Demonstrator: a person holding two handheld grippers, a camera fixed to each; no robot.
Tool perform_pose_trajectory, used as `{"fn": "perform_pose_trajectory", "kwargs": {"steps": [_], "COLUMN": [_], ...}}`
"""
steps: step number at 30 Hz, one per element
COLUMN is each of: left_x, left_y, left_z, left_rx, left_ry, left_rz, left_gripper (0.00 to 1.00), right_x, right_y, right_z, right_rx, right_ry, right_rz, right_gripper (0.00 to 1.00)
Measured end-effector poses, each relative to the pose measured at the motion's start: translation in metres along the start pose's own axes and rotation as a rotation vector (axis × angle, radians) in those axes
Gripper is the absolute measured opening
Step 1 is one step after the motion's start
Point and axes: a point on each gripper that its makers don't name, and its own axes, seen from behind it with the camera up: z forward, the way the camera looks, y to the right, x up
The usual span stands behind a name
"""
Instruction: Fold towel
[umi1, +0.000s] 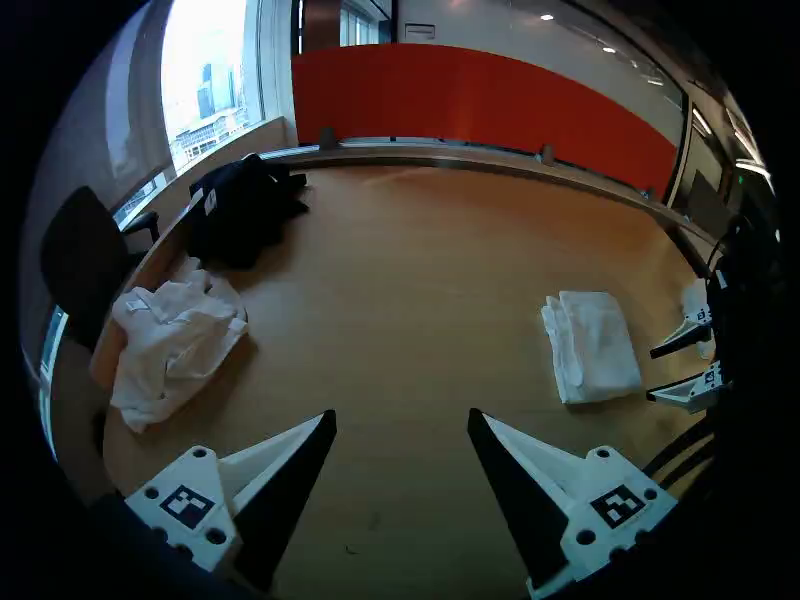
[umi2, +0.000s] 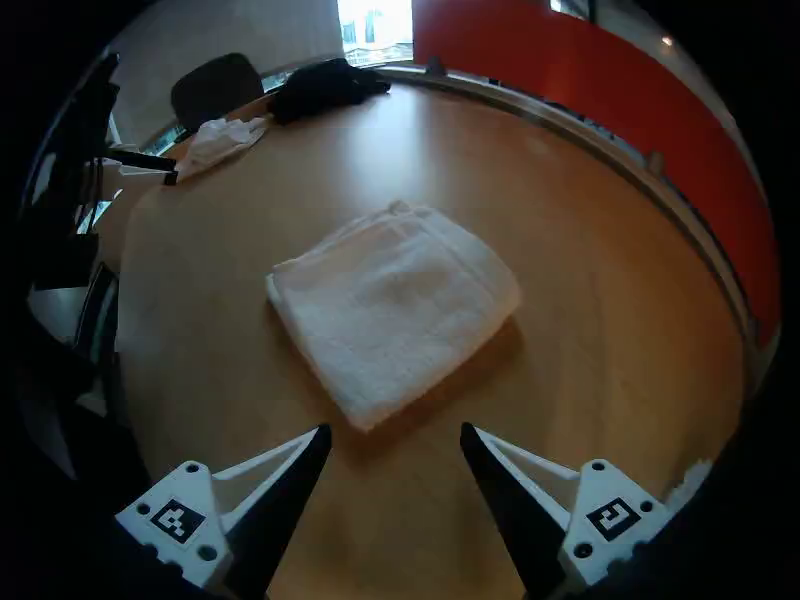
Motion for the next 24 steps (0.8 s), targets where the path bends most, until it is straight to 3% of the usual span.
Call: {"fn": "perform_pose_trajectory", "kwargs": {"steps": [8,14,24], "left_x": [0.001,-0.001,-0.002], "left_y": [-0.001,-0.002,-0.004], "left_z": [-0.001,-0.001,0.000], "left_rx": [-0.001,0.001,0.004], "left_ry": [0.003,0.000,0.000], "left_rz": [-0.002,-0.005,-0.011], "left_gripper": [0.98,0.98,0.98], "right_x": [0.002,0.001,-0.001], "right_y": [-0.003,-0.009,-0.014], "right_z": [0.009,0.015,0.018], "right_rx": [-0.003,0.004,-0.003], "right_ry": [-0.003,-0.006,-0.009], "right_rz": [-0.011,-0.014,-0.017], "right_gripper": [0.95,0.71,0.39]}}
